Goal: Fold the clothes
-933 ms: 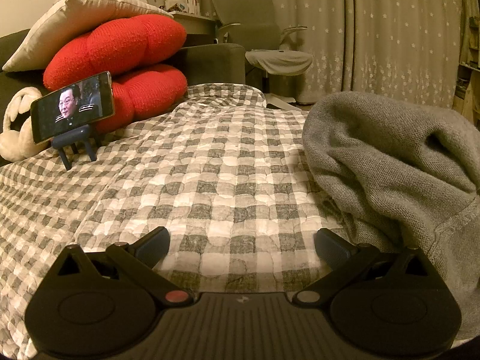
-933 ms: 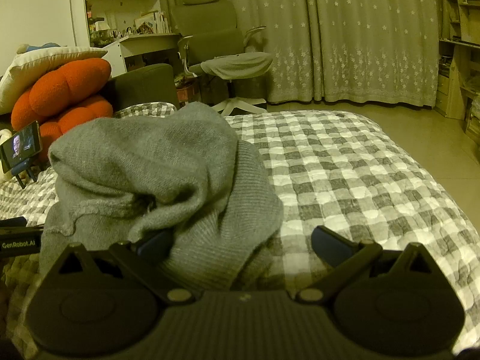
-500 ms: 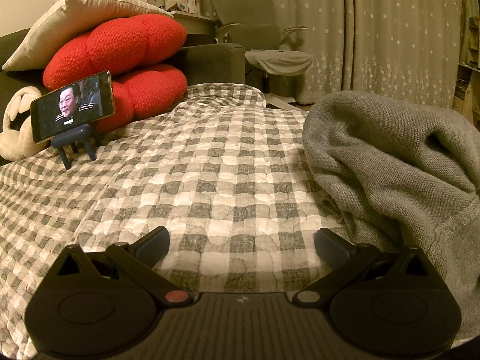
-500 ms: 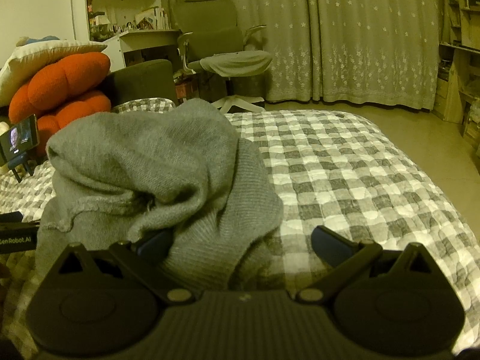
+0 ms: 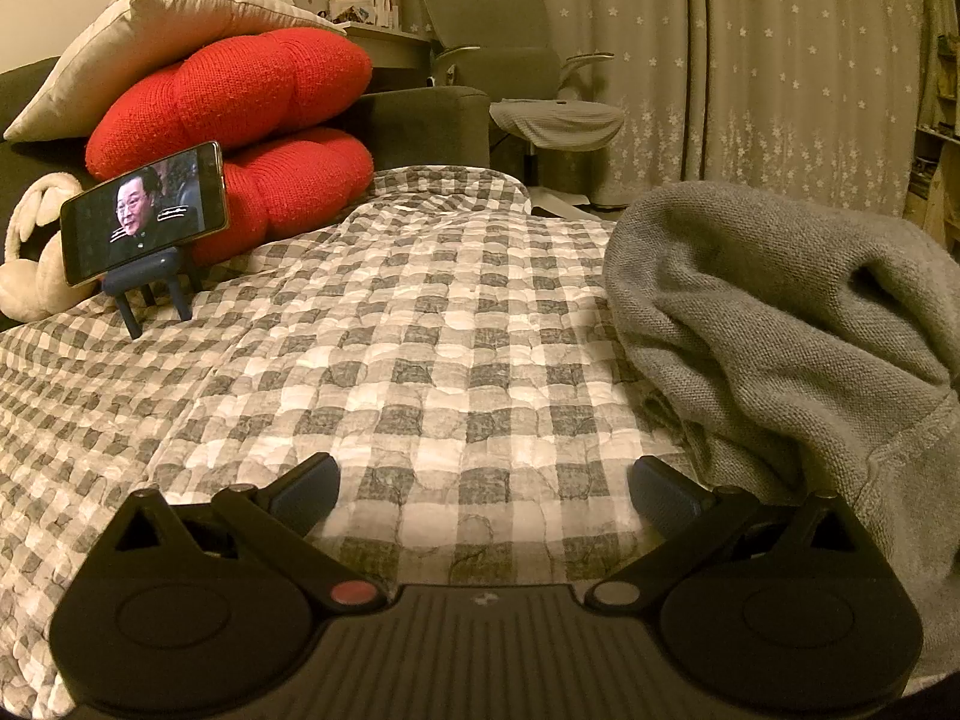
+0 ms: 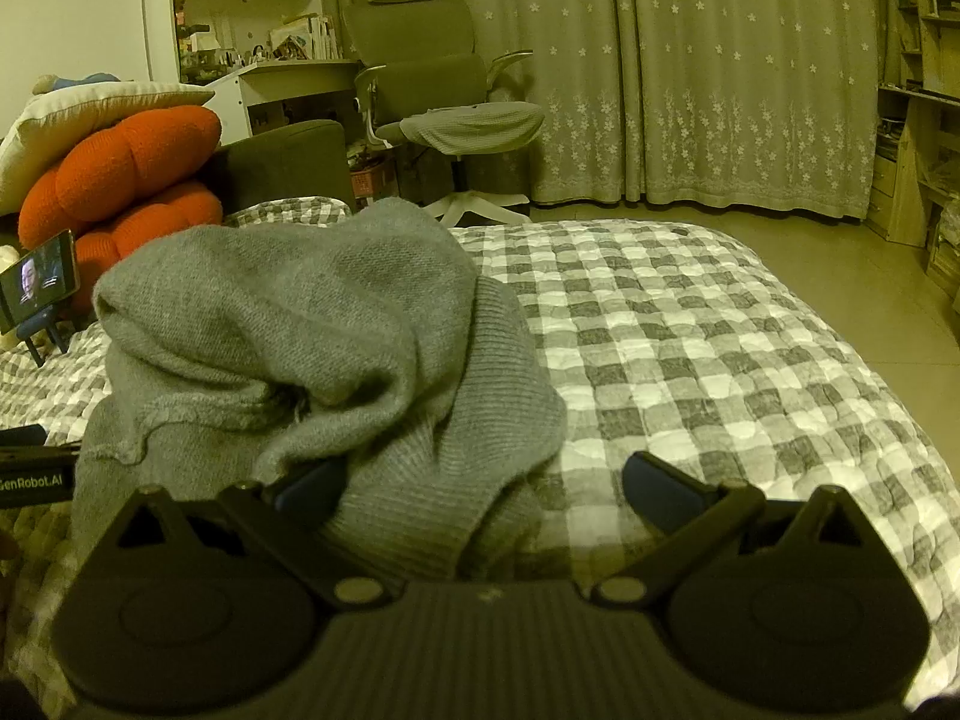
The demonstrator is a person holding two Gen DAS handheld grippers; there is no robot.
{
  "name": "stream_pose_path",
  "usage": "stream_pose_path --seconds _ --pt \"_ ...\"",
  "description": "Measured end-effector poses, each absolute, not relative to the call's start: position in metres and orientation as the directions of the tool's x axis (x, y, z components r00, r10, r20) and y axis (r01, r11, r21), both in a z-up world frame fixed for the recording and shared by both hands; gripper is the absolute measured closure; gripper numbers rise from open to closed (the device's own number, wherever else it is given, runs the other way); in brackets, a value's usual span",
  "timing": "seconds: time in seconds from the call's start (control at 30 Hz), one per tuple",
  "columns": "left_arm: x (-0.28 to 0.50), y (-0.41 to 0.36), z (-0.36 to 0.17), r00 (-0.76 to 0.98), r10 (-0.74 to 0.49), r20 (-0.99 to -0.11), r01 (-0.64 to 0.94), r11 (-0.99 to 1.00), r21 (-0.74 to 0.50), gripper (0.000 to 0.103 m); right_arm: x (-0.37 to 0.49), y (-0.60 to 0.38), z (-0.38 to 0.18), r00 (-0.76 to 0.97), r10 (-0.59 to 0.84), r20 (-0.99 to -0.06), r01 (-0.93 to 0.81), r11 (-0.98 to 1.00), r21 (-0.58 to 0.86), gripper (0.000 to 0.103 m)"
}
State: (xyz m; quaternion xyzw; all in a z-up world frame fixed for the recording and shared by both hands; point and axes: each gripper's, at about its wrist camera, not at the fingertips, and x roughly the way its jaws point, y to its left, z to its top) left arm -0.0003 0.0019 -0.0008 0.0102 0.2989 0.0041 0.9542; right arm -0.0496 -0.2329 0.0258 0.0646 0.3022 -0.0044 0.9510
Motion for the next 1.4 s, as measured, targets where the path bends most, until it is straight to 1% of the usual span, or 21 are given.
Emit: stream_pose_path --seconds 0.33,0.47,0.57,0.6,0.63,0.7,0.73,0.8,0.87,0.9,0.93,1.0,1.1,1.17,1.2,1.23,1.27,1.3,1.33,1.4 --pt "-0.009 0.009 0.004 0.815 -0.060 -0.576 0.070 0.998 -0.005 0.000 -0.057 -0.245 0.028 0.824 0.083 -0.560 0.018 0.985 0.173 0.000" --pt "-0.021 0.009 0.012 0.835 -0.104 -0.540 0.123 0.992 -0.002 0.000 -0.064 -0.259 0.032 0.832 0.151 -0.534 -0.024 0.971 0.237 0.001" --pt "-0.029 0.010 0.021 0.859 -0.135 -0.494 0.162 0.987 0.012 0.000 -0.069 -0.270 0.035 0.831 0.212 -0.515 -0.060 0.953 0.296 0.012" --pt "-0.031 0.009 0.024 0.862 -0.145 -0.485 0.175 0.984 0.017 0.000 -0.070 -0.273 0.036 0.826 0.235 -0.513 -0.074 0.946 0.314 0.018" --pt "-0.030 0.008 0.027 0.862 -0.154 -0.484 0.186 0.982 0.020 0.000 -0.070 -0.275 0.037 0.821 0.253 -0.512 -0.087 0.942 0.325 0.026" --pt "-0.029 0.004 0.031 0.853 -0.170 -0.493 0.207 0.978 0.019 0.000 -0.070 -0.278 0.039 0.811 0.286 -0.511 -0.116 0.934 0.339 0.036" --pt "-0.029 0.001 0.033 0.848 -0.181 -0.498 0.219 0.976 0.019 0.000 -0.071 -0.278 0.042 0.805 0.302 -0.511 -0.135 0.932 0.338 0.039" --pt "-0.031 -0.004 0.038 0.845 -0.206 -0.494 0.252 0.967 0.029 0.000 -0.073 -0.274 0.050 0.802 0.319 -0.505 -0.169 0.932 0.320 0.039" --pt "-0.034 -0.010 0.043 0.843 -0.229 -0.487 0.285 0.958 0.043 0.000 -0.076 -0.269 0.060 0.801 0.344 -0.490 -0.214 0.929 0.302 0.037" --pt "-0.035 -0.013 0.045 0.841 -0.239 -0.485 0.299 0.953 0.049 0.000 -0.077 -0.266 0.065 0.799 0.359 -0.481 -0.239 0.925 0.294 0.030" --pt "-0.034 -0.015 0.046 0.836 -0.247 -0.491 0.309 0.950 0.048 0.000 -0.078 -0.263 0.072 0.798 0.379 -0.469 -0.266 0.919 0.291 0.021" --pt "-0.031 -0.019 0.047 0.820 -0.264 -0.508 0.330 0.943 0.041 0.000 -0.081 -0.253 0.084 0.798 0.406 -0.445 -0.315 0.911 0.265 0.013" --pt "-0.025 -0.023 0.046 0.797 -0.299 -0.525 0.364 0.931 0.022 0.000 -0.077 -0.233 0.093 0.787 0.412 -0.459 -0.366 0.911 0.189 0.012" --pt "-0.020 -0.024 0.043 0.781 -0.315 -0.539 0.374 0.927 -0.001 0.000 -0.069 -0.220 0.089 0.768 0.397 -0.502 -0.377 0.915 0.146 0.020" --pt "-0.018 -0.023 0.042 0.777 -0.318 -0.544 0.372 0.928 -0.012 0.000 -0.065 -0.217 0.086 0.757 0.387 -0.527 -0.376 0.917 0.134 0.036" --pt "-0.016 -0.023 0.041 0.774 -0.319 -0.547 0.368 0.929 -0.021 0.002 -0.060 -0.213 0.082 0.745 0.377 -0.551 -0.374 0.919 0.123 0.057" --pt "-0.015 -0.022 0.040 0.772 -0.322 -0.548 0.364 0.931 -0.033 0.003 -0.057 -0.213 0.081 0.742 0.364 -0.562 -0.366 0.923 0.114 0.065" --pt "-0.015 -0.019 0.041 0.772 -0.324 -0.546 0.359 0.932 -0.046 0.006 -0.054 -0.213 0.079 0.741 0.351 -0.573 -0.358 0.928 0.105 0.080" --pt "-0.014 -0.017 0.042 0.773 -0.327 -0.544 0.353 0.934 -0.059 0.008 -0.052 -0.214 0.081 0.744 0.349 -0.570 -0.355 0.929 0.106 0.084" --pt "-0.014 -0.011 0.045 0.778 -0.334 -0.532 0.342 0.936 -0.087 0.009 -0.054 -0.221 0.089 0.761 0.353 -0.544 -0.351 0.930 0.113 0.087"
